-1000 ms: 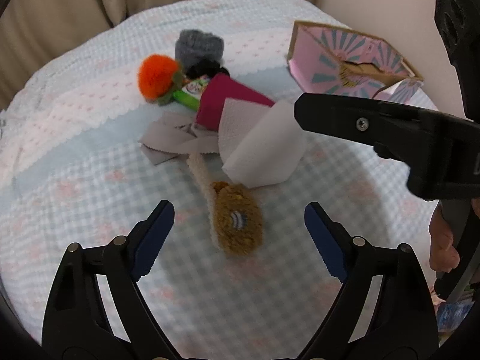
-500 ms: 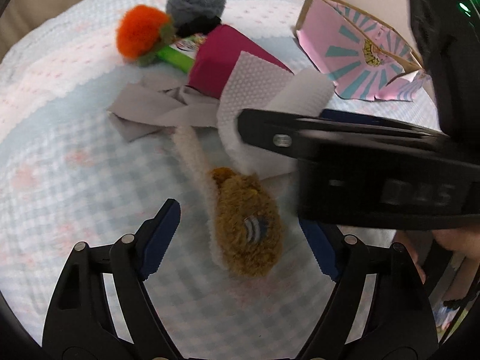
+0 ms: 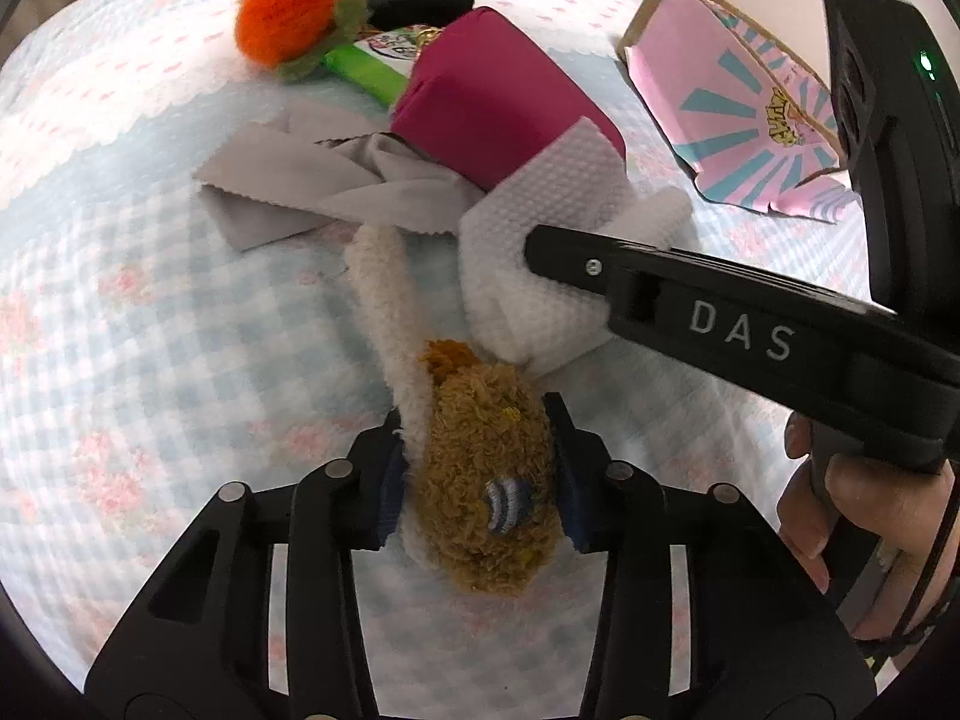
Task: Organize soft objects
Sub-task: 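Close the left tool on the brown plush while the right tool grasps the paper towel, then carry the plush and paper towel with both tools over the cardboard box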
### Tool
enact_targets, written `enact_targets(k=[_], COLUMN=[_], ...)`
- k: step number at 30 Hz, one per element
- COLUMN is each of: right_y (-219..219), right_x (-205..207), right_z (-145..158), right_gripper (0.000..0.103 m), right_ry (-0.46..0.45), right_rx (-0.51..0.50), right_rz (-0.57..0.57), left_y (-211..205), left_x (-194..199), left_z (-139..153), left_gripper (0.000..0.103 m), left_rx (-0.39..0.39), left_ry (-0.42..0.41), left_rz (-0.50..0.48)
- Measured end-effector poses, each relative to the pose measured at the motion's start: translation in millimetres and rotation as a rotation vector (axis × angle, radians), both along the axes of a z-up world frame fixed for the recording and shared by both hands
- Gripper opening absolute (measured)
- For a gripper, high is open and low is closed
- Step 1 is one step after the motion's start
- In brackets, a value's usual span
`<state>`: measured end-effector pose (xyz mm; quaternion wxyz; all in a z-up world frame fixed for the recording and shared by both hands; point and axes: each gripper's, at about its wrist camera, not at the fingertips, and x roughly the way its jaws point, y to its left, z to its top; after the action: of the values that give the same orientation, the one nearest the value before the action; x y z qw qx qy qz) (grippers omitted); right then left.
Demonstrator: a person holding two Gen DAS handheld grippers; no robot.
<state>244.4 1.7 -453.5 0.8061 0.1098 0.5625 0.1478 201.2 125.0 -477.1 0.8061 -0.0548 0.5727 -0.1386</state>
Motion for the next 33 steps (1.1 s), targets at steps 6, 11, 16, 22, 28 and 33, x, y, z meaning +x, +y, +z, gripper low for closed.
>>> enact_targets(k=[6, 11, 16, 22, 28, 33], right_y=[-3, -10, -20, -30, -39, -48], right_x=[-7, -14, -24, -35, -43, -43], right_z=[8, 21, 47, 99, 163, 217], right_gripper=[0.025, 0.024, 0.017, 0.014, 0.014, 0.014], right_ry=[-0.027, -0.042, -0.07, -0.123, -0.185, -0.244], right_rx=[-0.02, -0.019, -0.035, -0.043, -0.038, -0.044], right_rz=[-0.012, -0.029, -0.057, -0.087, -0.113, -0.112], left_y=[18, 28, 38, 38, 38, 22], left_x=[-14, -22, -27, -19, -13, 2], left_z=[16, 36, 67, 123, 191, 240], left_gripper=[0.035, 0.035, 0.035, 0.035, 0.035, 0.035], left_rx=[0.003, 0.004, 0.008, 0.006, -0.008, -0.036], left_ry=[-0.026, -0.049, -0.088, -0.144, -0.226, -0.278], left_rz=[0.024, 0.043, 0.04, 0.034, 0.025, 0.024])
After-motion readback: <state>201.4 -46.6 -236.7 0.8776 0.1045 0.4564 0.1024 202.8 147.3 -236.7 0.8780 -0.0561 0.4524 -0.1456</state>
